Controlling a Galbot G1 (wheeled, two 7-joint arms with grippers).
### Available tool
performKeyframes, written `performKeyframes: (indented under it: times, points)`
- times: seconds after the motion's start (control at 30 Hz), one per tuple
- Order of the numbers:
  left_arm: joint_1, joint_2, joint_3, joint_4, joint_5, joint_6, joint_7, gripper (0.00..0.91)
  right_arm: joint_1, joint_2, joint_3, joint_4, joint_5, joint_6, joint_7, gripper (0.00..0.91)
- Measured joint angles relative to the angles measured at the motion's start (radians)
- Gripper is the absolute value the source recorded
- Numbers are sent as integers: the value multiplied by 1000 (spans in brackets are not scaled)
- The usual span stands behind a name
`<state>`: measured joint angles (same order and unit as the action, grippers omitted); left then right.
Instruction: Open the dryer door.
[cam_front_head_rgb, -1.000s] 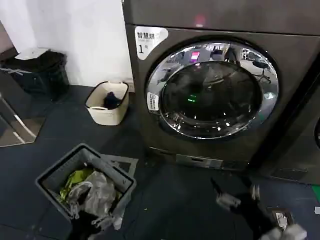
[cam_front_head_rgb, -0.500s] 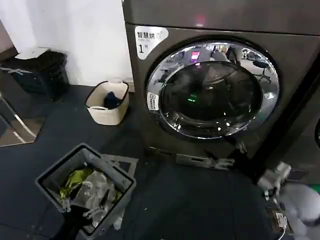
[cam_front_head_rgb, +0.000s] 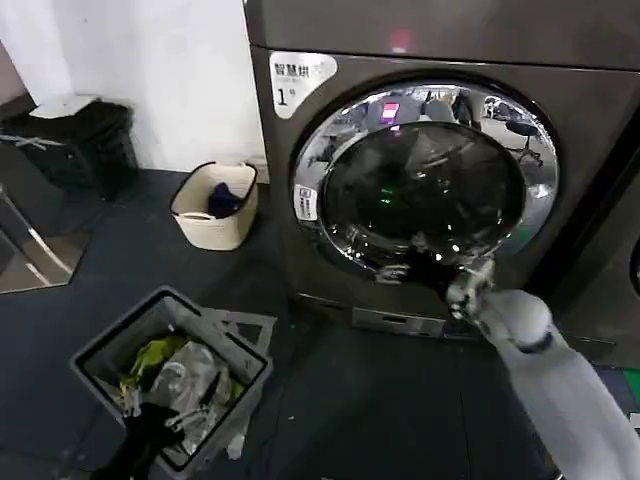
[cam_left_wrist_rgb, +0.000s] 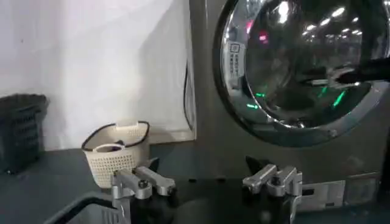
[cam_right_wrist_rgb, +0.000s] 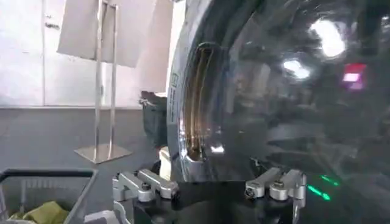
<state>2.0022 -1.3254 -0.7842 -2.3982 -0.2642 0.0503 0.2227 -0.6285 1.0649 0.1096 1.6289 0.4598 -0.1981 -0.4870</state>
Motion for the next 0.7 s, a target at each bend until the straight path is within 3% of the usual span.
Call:
performKeyframes:
  times: [0.5,0.7]
  points:
    - [7,-9,3,-12,-2,31,48,907,113,73,-97,-54,-5,-5,8,907]
    - [-3,-8,5,-5,3,2,48,907,145,79,-123,-54,9,-18,5,907]
